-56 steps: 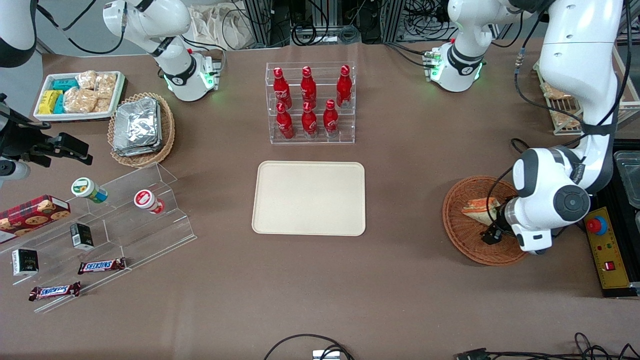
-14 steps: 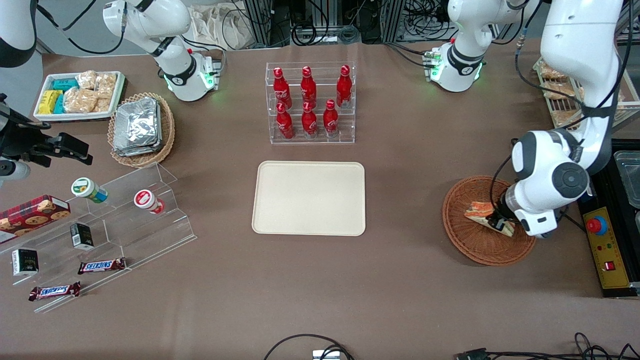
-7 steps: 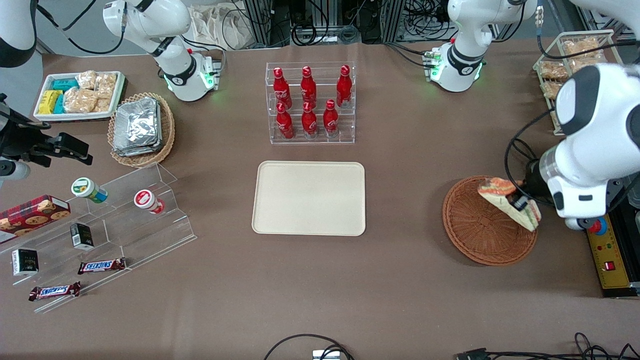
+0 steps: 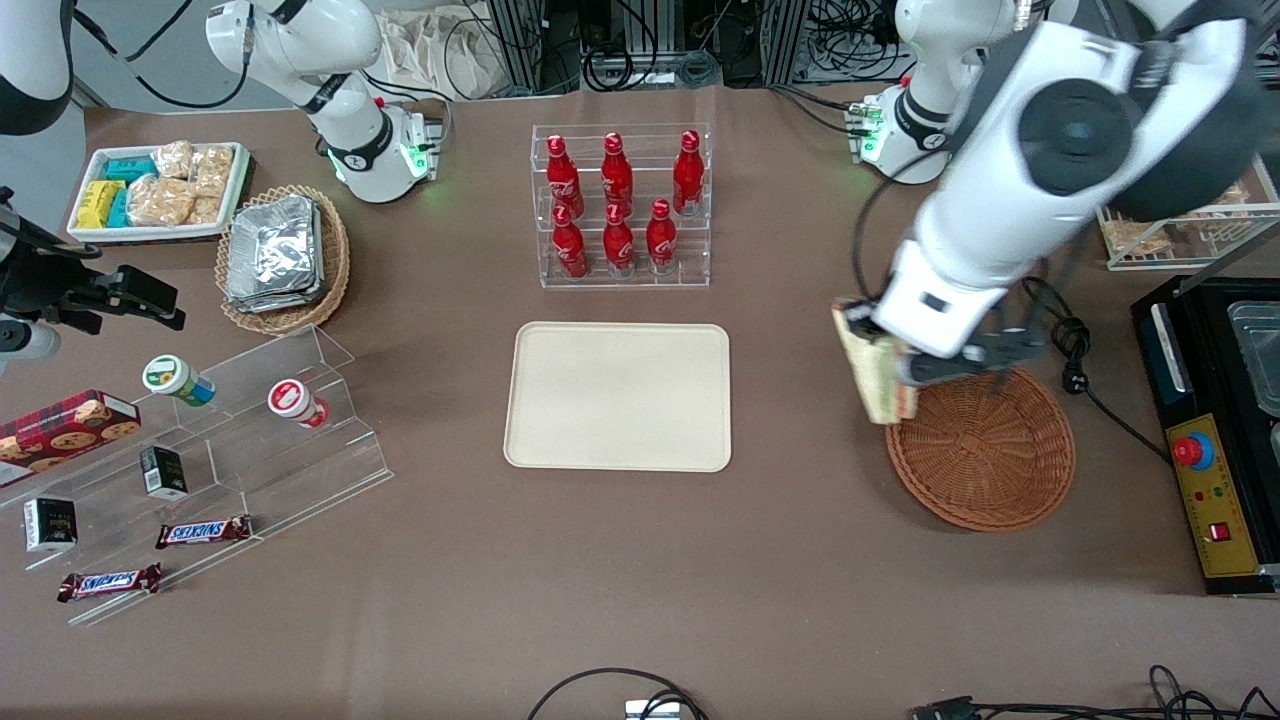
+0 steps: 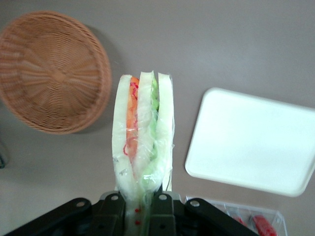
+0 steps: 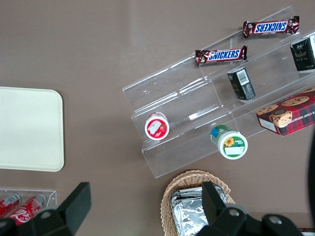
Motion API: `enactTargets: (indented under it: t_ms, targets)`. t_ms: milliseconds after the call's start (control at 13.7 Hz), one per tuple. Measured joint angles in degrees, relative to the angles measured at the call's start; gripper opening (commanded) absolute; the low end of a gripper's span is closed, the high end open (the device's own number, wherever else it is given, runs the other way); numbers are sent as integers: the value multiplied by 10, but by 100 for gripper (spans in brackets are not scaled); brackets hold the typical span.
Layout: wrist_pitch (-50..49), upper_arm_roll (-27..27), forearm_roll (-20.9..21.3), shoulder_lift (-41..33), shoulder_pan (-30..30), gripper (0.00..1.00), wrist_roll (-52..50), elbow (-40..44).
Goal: Place sandwich from basket to tray
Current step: 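Lift the sandwich out of the basket and carry it toward the tray, then lower the sandwich onto the beige tray with the left gripper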
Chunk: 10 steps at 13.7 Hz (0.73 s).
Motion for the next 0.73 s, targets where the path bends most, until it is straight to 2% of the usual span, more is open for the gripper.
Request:
enactTargets:
  t_ms: [366,732]
  targets:
    - [87,-15,63,112,-94,0,-10,-1]
    - [172,-15,157,243,-142,0,-40,0]
